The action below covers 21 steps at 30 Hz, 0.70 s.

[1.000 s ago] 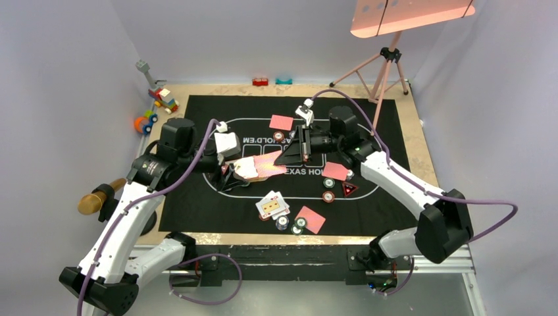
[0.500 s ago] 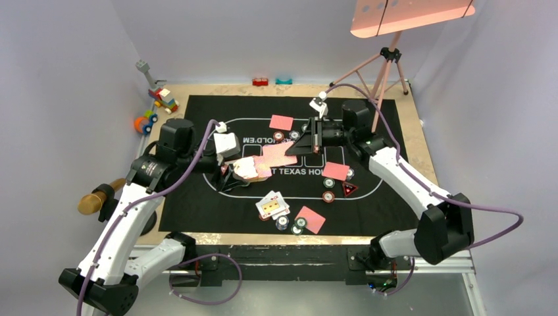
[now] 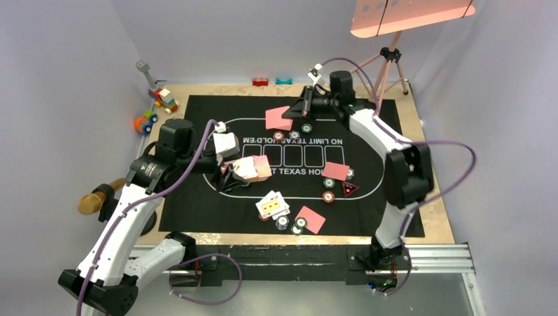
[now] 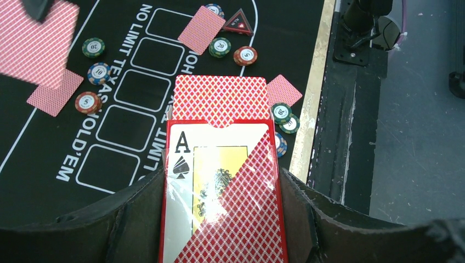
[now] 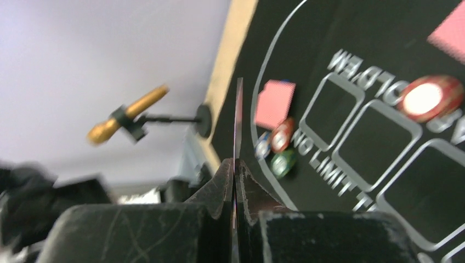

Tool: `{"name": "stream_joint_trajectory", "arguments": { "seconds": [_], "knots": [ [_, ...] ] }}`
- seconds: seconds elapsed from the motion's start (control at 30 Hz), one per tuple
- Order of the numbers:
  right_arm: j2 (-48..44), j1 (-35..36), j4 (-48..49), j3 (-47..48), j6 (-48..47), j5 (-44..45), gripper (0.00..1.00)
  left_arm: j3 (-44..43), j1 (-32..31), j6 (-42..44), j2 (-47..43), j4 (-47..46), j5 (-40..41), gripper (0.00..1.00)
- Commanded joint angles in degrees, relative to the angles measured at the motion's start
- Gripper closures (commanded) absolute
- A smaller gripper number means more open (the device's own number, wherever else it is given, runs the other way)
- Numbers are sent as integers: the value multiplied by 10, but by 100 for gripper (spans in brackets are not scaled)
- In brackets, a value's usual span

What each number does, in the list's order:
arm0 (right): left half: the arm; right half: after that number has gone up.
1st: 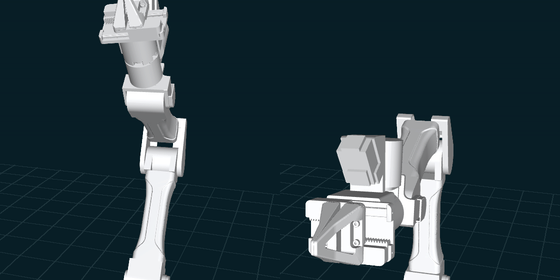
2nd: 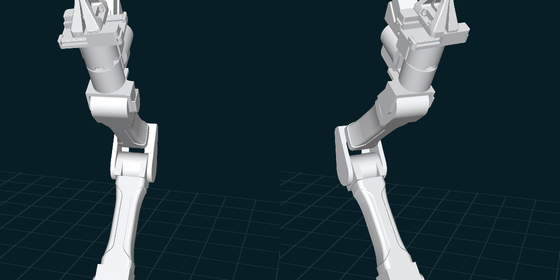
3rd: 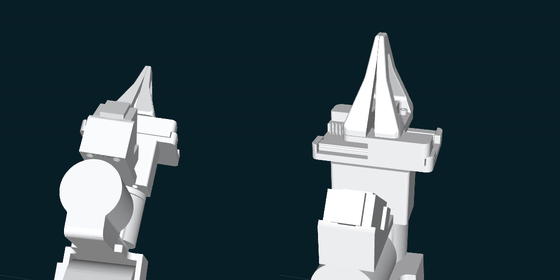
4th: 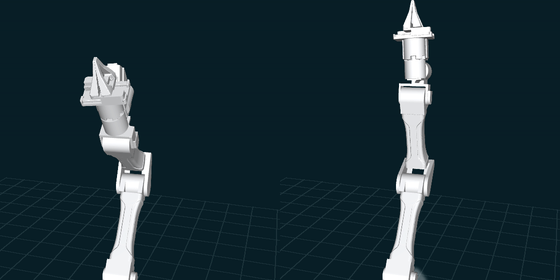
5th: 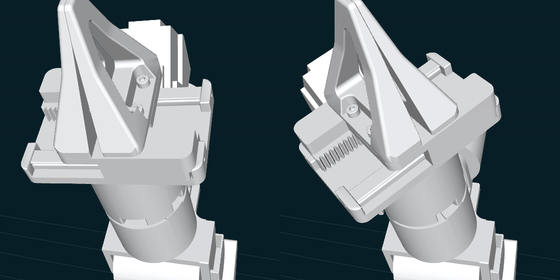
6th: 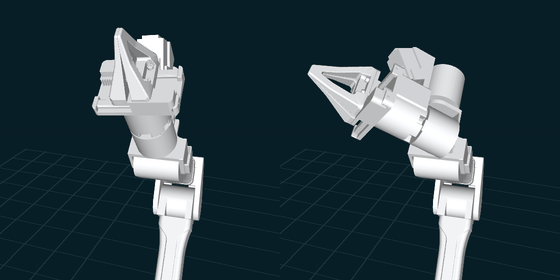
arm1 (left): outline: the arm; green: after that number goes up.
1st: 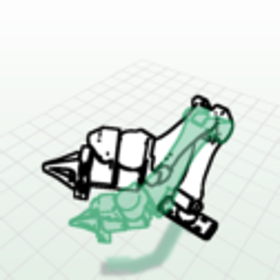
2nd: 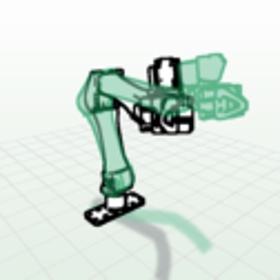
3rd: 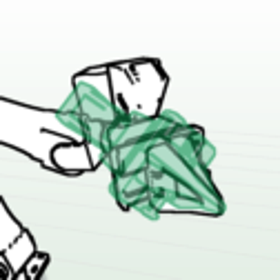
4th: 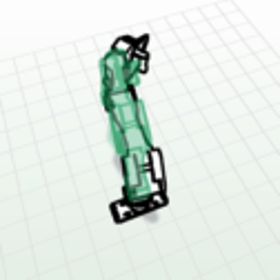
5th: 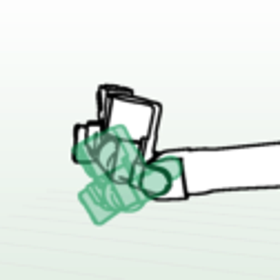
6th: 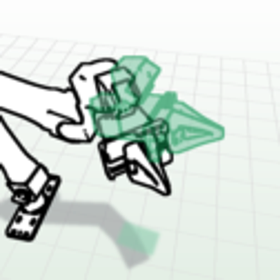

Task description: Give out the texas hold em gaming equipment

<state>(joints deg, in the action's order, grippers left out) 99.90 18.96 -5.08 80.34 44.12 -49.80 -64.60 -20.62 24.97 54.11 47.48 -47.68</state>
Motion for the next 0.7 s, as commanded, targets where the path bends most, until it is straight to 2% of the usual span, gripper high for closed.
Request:
{"name": "stream_joint_trajectory", "arguments": {
  "seconds": [0.0, 0.1, 0.23, 0.47, 0.57, 0.6, 0.67],
  "knots": [
    [140, -3, -19, 134, -42, 92, 100, -6, 4, -8, -12, -30, -13, 100],
    [242, -5, -62, 253, -53, 134, 100, -9, 4, -7, -13, -24, -14, 100],
    [334, -7, -71, 351, -22, 157, 100, -8, 4, -8, -17, -21, -15, 100],
    [402, -7, -99, 391, 2, 209, 100, -11, 4, -12, -16, -25, -17, 100],
    [393, -7, -104, 365, -4, 231, 100, -8, 4, -14, -16, -26, -18, 100],
    [386, -7, -103, 354, -9, 243, 96, -6, 4, -14, -17, -27, -18, 100],
    [377, -7, -109, 344, -19, 255, 81, -2, 4, -15, -19, -28, -19, 100]
  ]
}}
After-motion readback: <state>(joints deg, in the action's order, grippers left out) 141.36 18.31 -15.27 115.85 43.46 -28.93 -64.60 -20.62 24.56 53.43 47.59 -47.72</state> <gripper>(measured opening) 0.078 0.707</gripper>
